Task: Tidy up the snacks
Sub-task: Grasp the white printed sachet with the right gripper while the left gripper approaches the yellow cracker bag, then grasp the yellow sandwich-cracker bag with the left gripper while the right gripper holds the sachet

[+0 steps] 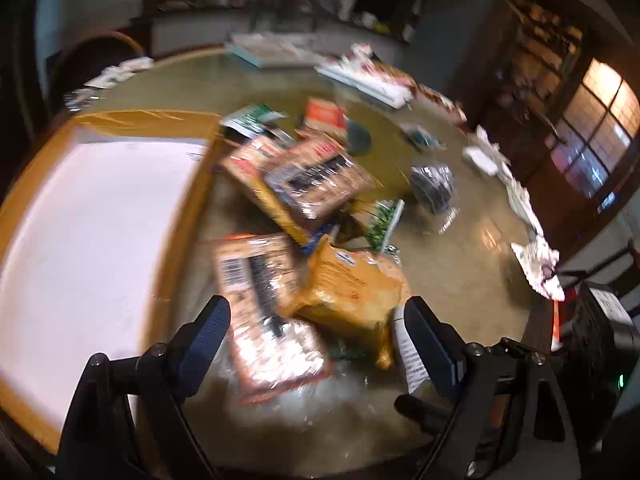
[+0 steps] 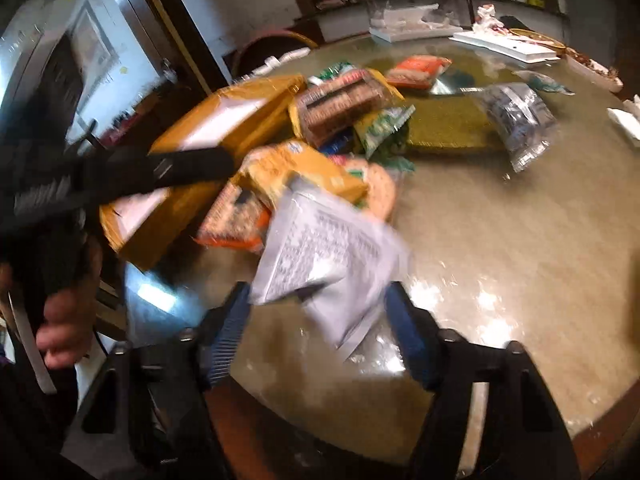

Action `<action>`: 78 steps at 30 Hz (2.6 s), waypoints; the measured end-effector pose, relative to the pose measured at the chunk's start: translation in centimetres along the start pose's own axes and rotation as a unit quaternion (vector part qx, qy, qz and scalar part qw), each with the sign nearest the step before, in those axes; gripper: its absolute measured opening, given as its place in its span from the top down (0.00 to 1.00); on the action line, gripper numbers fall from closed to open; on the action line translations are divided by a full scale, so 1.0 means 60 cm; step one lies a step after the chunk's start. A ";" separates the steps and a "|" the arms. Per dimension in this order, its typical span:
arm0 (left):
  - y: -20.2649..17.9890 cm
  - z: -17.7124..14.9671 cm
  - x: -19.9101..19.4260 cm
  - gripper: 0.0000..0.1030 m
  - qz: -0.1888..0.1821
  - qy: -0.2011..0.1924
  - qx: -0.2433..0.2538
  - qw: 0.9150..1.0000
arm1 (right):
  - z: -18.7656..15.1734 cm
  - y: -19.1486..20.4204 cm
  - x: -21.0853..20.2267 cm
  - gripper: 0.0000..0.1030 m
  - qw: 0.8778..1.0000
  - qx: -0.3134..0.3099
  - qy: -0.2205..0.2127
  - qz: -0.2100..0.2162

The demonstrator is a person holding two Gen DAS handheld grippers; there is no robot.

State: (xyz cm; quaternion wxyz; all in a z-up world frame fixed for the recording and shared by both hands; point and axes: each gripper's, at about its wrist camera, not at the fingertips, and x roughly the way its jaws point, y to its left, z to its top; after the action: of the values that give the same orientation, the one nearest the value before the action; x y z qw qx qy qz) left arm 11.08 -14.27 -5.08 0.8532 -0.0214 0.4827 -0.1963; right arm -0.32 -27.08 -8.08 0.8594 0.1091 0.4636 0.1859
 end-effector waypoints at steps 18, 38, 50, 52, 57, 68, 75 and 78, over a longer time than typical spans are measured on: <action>0.031 -0.037 -0.007 0.94 -0.034 -0.028 -0.054 0.998 | 0.017 -0.025 0.015 0.28 0.991 0.108 -0.007 0.076; 0.087 -0.075 -0.097 1.00 -0.071 -0.081 -0.092 0.990 | 0.040 0.039 0.041 0.61 0.992 0.079 -0.034 -0.091; 0.069 -0.099 -0.100 0.90 -0.085 -0.054 -0.038 0.994 | 0.017 0.058 -0.018 0.71 0.991 0.059 -0.099 -0.065; 0.061 -0.110 -0.083 0.52 -0.065 -0.028 -0.017 0.997 | 0.020 0.058 -0.017 0.71 0.991 0.058 -0.101 -0.063; 0.053 -0.133 -0.076 0.38 -0.072 -0.005 -0.018 0.997 | 0.014 0.056 -0.002 0.71 0.993 0.062 -0.089 -0.046; 0.028 -0.110 -0.084 0.33 -0.091 -0.038 0.017 0.995 | -0.001 0.006 -0.033 0.71 0.988 0.099 -0.108 -0.051; -0.018 -0.115 -0.023 0.32 -0.074 0.018 0.091 0.993 | -0.009 -0.011 -0.039 0.71 0.986 0.119 -0.108 -0.048; -0.029 -0.130 -0.008 0.56 -0.032 0.027 0.107 0.993 | -0.009 -0.014 -0.040 0.71 0.986 0.118 -0.106 -0.048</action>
State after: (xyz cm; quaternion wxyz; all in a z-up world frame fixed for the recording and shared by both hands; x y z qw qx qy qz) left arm 3.83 -14.53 -8.43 0.8305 0.0600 0.4809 -0.2747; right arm -1.78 -28.83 -6.88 0.8925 0.2063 0.3937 0.0762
